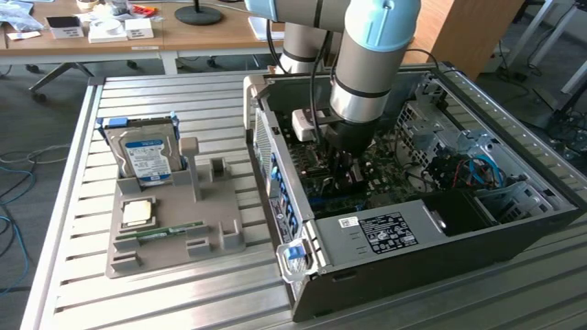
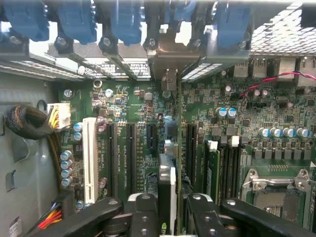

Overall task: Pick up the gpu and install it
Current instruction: 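Insert the gpu into the slot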

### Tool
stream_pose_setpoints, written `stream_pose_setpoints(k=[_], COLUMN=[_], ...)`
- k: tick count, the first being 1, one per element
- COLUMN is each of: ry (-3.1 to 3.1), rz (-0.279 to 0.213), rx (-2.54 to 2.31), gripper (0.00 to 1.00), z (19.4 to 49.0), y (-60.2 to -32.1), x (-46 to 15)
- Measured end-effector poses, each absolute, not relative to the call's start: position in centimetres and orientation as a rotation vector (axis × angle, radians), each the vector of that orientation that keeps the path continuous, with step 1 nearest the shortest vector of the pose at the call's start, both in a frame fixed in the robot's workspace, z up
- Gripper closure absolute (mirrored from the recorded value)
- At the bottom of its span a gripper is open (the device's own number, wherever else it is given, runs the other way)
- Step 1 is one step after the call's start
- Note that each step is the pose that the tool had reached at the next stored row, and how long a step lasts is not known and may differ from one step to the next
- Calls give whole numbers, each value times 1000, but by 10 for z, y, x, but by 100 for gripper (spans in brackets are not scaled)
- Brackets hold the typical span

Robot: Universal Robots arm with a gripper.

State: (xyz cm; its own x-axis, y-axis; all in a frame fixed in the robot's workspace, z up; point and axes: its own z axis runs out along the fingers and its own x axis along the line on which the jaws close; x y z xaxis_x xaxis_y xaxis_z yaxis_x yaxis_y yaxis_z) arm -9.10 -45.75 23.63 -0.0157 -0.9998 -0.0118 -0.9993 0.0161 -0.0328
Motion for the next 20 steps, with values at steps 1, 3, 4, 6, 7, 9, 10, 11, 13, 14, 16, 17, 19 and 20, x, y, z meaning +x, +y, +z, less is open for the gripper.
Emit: stream_pose_setpoints(k=[1,3,4,6,7,9,10,11,13,14,16,17,19,20], ry=[2216,2216,2216,2216,2216,2216,2217,2217,2216,2216,2216,2216,2216,2216], rz=[-24,-25,-25,-25,-25,-25,-25,-25,-25,-25,-25,-25,-25,-25], rx=[-2182,-2183,-2183,-2183,-2183,-2183,-2183,-2183,-2183,-2183,-2183,-2183,-2183,-2183], gripper=[66,66,60,60,60,60,60,60,60,60,60,60,60,60], z=[236,237,237,237,237,237,237,238,240,242,245,247,251,253], y=[-458,-458,-458,-458,-458,-458,-458,-458,-458,-458,-458,-458,-458,-458], x=[-91,-91,-91,-91,-91,-91,-91,-91,-91,-91,-91,-91,-91,-91])
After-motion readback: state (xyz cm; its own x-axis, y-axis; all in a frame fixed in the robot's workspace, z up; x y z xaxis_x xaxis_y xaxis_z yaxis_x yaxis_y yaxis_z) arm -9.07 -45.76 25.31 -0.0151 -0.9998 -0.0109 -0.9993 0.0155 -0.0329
